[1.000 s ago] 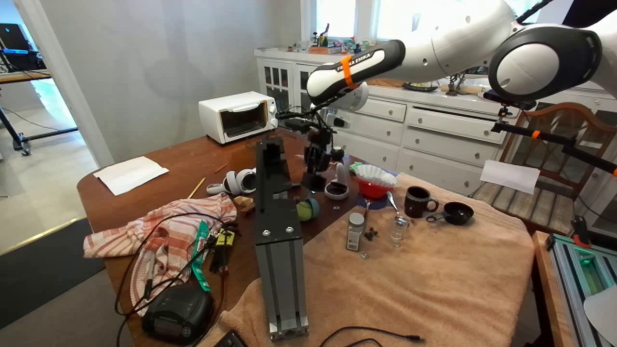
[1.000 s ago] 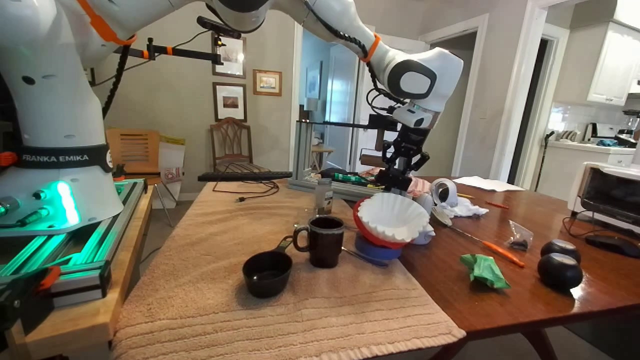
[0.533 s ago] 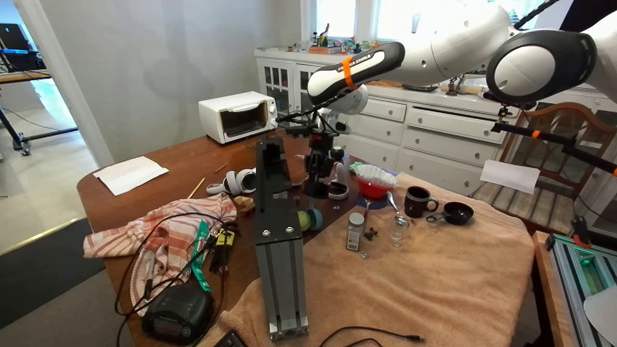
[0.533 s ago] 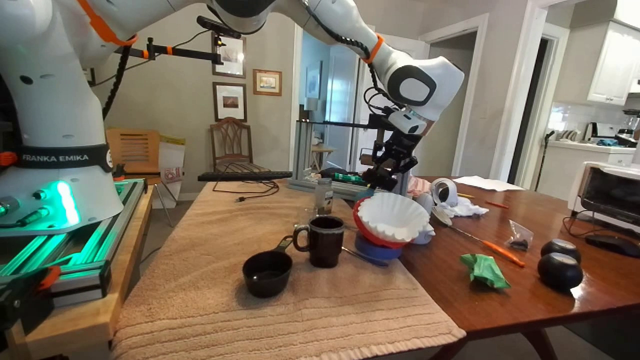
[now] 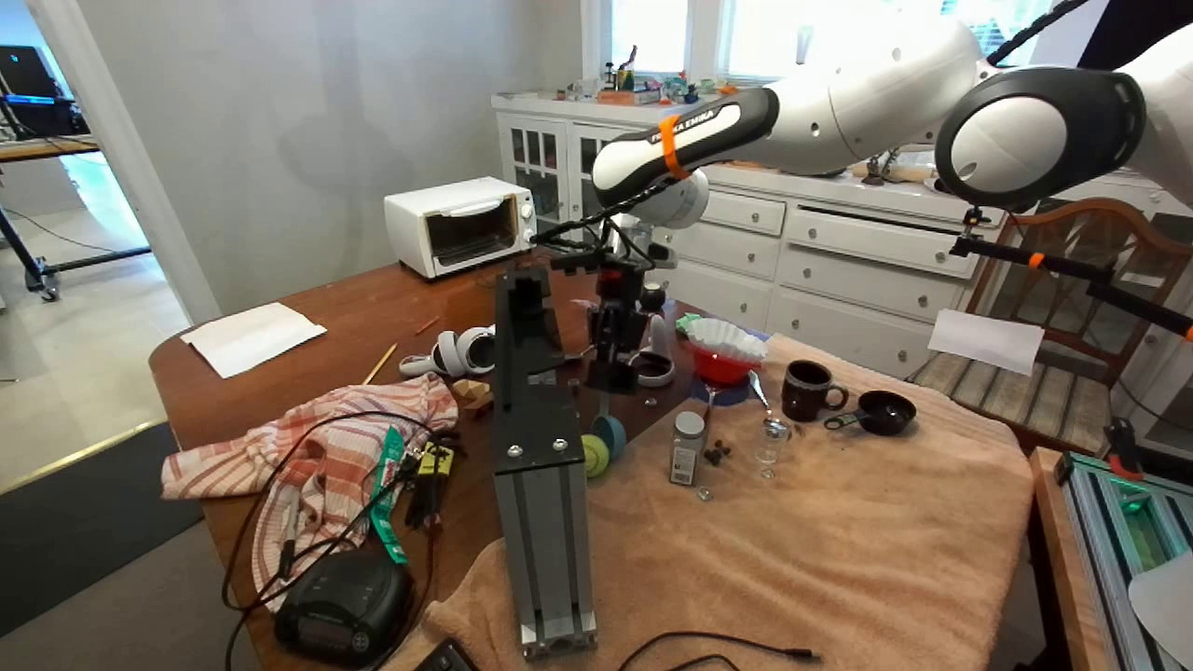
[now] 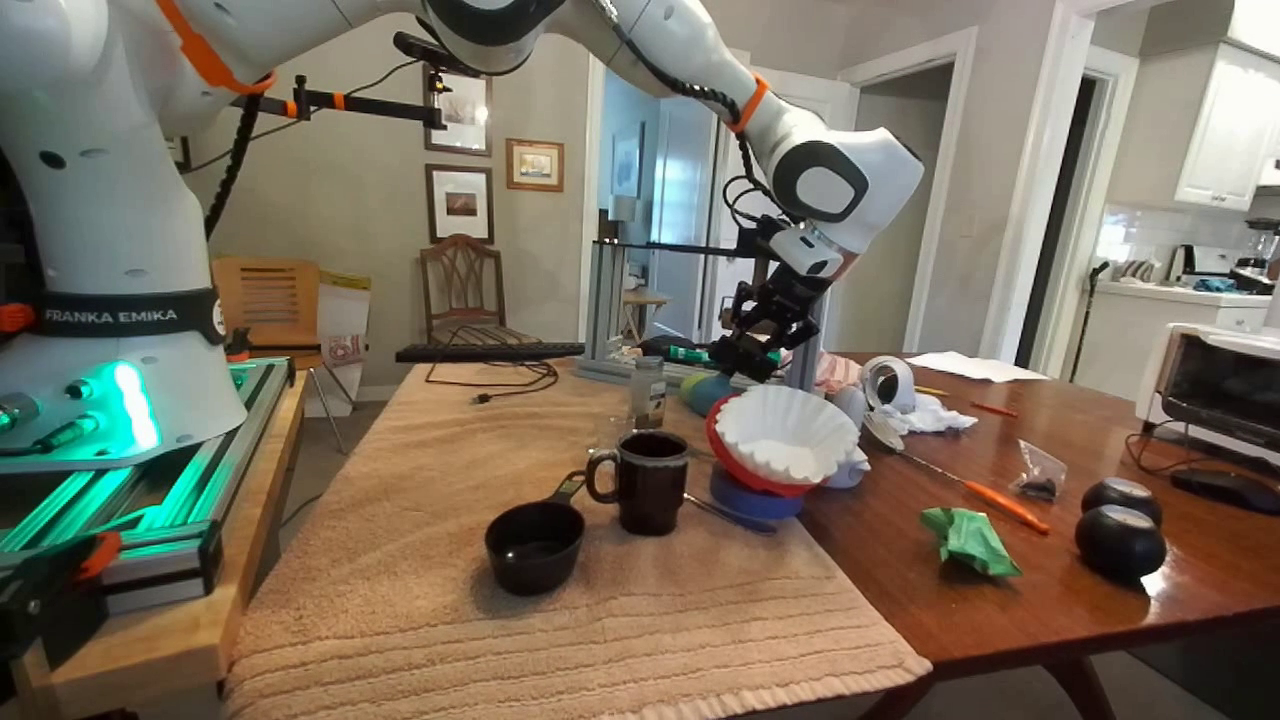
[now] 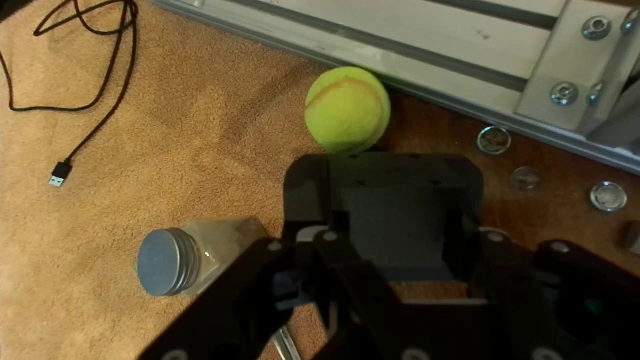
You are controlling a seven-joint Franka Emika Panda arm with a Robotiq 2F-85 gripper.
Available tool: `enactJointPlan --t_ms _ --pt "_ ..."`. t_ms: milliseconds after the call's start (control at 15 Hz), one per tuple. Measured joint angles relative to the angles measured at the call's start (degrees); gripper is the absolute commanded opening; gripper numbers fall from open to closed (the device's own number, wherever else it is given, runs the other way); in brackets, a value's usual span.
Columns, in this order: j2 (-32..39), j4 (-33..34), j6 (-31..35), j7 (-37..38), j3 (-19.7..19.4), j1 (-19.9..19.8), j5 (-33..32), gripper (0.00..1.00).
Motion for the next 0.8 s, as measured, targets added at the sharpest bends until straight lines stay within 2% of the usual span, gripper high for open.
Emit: enactJointPlan --t_ms 67,133,400,800 --pt "0.00 0.00 0.00 0.00 -0.02 0.00 0.00 0.47" --pt "0.00 0.00 0.00 0.00 -0.04 0.00 0.00 0.22" --pt "-0.06 0.00 0.00 0.89 -0.41 0.12 0.00 0.22" --pt "-0.22 -0.11 -1.33 9.41 -0.89 0.46 0.05 0.22"
